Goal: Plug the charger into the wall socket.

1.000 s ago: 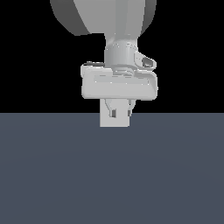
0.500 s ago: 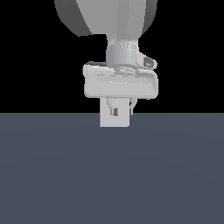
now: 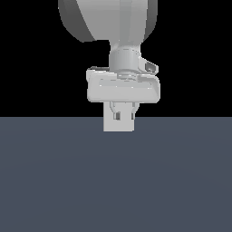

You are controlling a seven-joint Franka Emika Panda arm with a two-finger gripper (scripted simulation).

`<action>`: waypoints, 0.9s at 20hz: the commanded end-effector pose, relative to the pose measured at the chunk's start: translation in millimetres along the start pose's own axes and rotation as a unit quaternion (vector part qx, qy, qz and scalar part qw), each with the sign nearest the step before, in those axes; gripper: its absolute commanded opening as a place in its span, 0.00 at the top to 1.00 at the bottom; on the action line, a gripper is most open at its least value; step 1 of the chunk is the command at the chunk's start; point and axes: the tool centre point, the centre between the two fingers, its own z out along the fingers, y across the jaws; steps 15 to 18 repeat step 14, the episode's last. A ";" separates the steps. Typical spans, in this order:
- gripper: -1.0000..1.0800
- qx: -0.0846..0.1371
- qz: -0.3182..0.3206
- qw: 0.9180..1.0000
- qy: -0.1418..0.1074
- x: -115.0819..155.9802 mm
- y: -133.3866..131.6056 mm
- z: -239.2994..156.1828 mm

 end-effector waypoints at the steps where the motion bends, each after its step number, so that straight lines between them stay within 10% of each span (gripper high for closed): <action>1: 1.00 0.000 0.000 1.000 0.000 8.7 -0.2 0.3; 18: 1.00 0.000 0.000 1.000 0.000 34.7 0.1 1.7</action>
